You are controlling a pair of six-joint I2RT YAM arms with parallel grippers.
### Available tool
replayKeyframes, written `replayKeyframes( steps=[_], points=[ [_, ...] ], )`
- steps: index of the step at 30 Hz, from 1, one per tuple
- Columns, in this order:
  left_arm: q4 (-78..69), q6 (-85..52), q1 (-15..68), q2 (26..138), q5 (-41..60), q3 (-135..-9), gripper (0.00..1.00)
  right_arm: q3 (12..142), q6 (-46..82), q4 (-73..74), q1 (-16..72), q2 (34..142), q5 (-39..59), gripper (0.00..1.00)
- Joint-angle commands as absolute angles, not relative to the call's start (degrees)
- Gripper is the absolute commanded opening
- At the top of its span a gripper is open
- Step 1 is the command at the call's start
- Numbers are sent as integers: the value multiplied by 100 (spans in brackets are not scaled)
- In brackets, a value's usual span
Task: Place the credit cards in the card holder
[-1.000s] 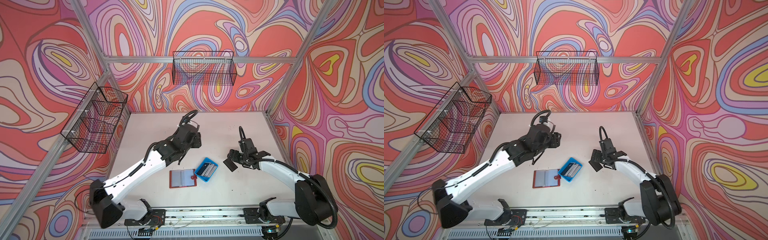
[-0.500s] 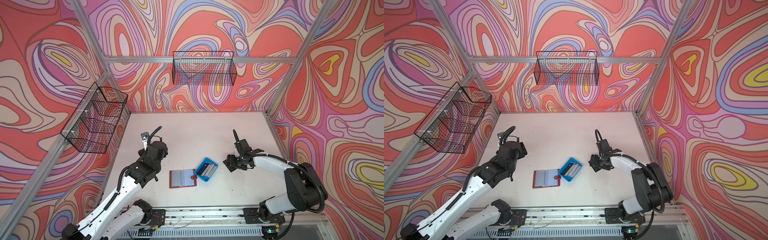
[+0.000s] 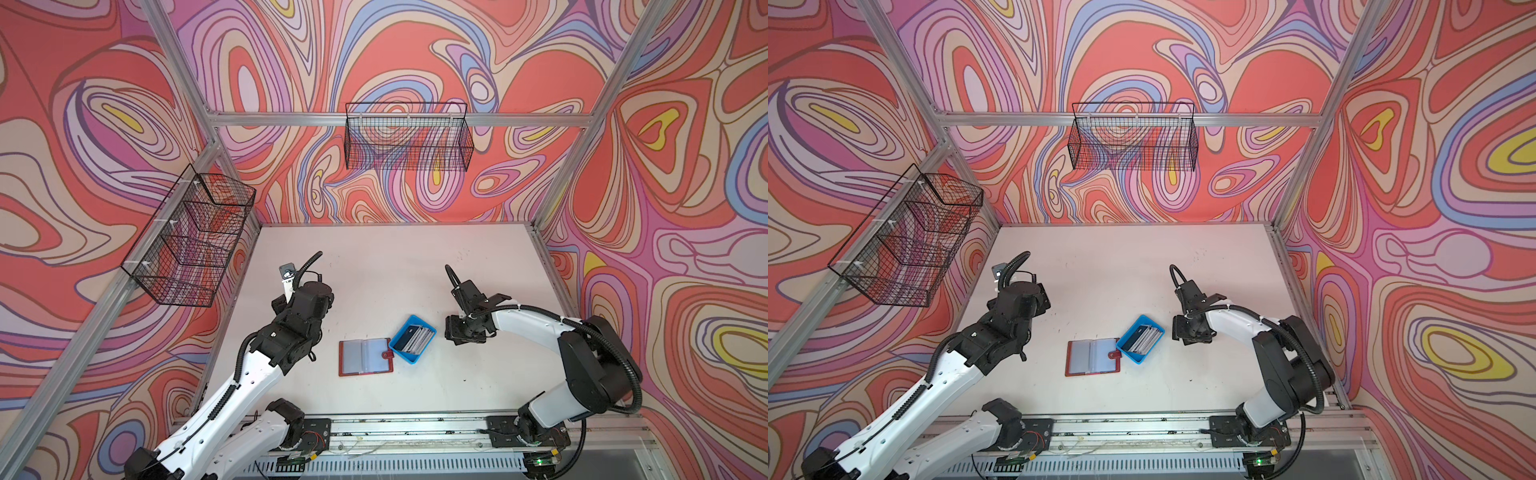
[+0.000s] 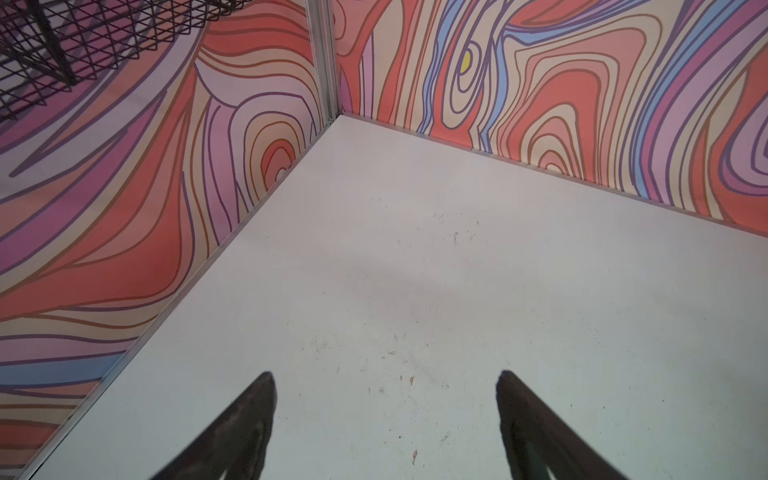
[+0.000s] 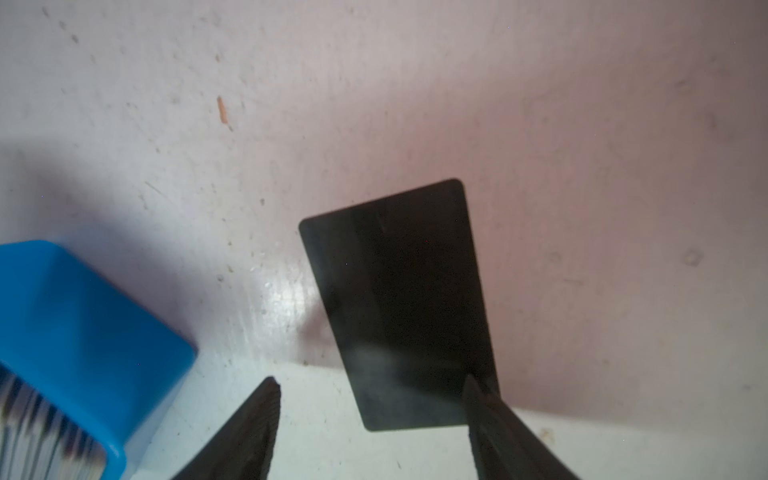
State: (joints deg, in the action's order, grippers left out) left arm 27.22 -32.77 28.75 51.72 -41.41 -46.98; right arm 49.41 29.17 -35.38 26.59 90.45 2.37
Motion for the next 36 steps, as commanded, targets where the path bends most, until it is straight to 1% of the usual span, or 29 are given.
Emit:
replayKeyframes(
  steps=[1,5,7,9,12,14,20,24,25,36],
  points=[
    [2822,-3302,2830,5164,-4175,-4812,84,5175,2837,-3744,2711,9257,-281,72],
    [2953,-3402,2827,5069,-4161,-4819,85,5397,2715,-3961,2709,9191,-753,74],
    [2962,-3451,2815,5007,-4166,-4774,85,5457,2581,-3932,2709,9121,-789,79],
    [2967,-3482,2813,4970,-4166,-4746,85,5470,2463,-3859,2711,9193,-641,80],
    [3064,-3533,2805,4948,-4164,-4770,85,5379,2313,-3624,2717,9439,-69,76],
    [3174,-3555,2804,4931,-4165,-4822,85,5243,2347,-3504,2719,9537,32,76],
    [3369,-3595,2809,4769,-4258,-4842,85,5157,2430,-3586,2724,9644,-145,73],
    [3438,-3604,2804,4635,-4271,-4834,85,5198,2469,-3873,2722,9782,-411,65],
    [3453,-3613,2796,4603,-4284,-4826,85,5193,2499,-3921,2731,9791,-483,64],
    [3497,-3586,2795,4478,-4385,-4772,86,5229,2593,-4087,2903,10050,-640,64]
  ],
)
